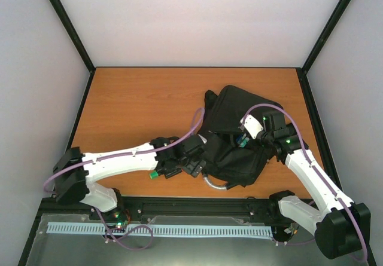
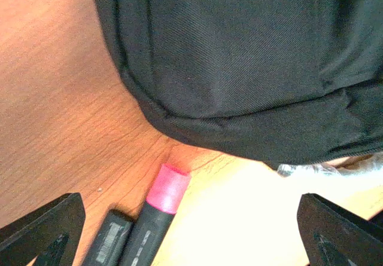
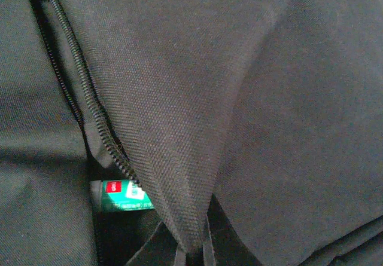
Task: Pack the student bag
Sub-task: Pick up the stationery from the center of the board, then place the stationery in the student bag, then pick up the stationery from the center of the board.
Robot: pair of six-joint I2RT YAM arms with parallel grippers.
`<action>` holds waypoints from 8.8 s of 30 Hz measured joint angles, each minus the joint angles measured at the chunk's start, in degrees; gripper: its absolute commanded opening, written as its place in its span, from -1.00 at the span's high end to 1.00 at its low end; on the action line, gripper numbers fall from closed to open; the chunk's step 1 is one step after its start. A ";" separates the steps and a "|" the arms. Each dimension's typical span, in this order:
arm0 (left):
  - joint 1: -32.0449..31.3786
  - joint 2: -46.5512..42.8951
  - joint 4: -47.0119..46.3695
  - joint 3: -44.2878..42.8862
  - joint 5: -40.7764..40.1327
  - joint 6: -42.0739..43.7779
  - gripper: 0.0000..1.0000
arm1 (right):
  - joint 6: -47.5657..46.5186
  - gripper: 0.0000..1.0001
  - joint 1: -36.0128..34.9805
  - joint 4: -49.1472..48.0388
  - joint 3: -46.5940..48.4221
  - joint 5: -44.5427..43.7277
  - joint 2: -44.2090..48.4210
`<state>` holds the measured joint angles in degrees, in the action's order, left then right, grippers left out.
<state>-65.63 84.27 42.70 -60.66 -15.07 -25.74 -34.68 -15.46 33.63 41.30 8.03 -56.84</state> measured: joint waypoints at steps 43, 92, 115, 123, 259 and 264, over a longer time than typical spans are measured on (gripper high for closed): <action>0.98 8.87 10.23 3.96 5.84 0.33 -0.46 | -0.15 0.94 0.00 0.13 0.13 0.39 -0.83; 2.86 13.18 9.27 3.89 10.45 -7.45 0.57 | -0.26 0.94 0.00 0.44 0.13 0.52 -1.64; 1.60 5.95 15.61 -12.79 15.28 0.24 0.63 | -0.20 0.94 0.00 0.50 0.24 0.33 -1.62; 1.53 14.93 8.48 -16.81 19.43 3.17 0.65 | -0.20 0.95 0.00 0.50 0.24 0.17 -1.62; 6.82 -3.37 -1.66 2.78 -0.87 -11.15 -0.79 | 0.22 0.94 -0.02 0.15 0.33 -0.92 -2.58; 8.52 -1.79 6.49 3.61 -4.02 -14.38 -0.86 | 0.22 0.94 -0.02 0.17 0.33 -0.92 -2.58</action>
<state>-57.10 82.48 49.19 -57.06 -19.09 -40.12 -34.46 -15.49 33.80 41.63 7.11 -59.42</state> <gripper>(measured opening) 0.922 0.045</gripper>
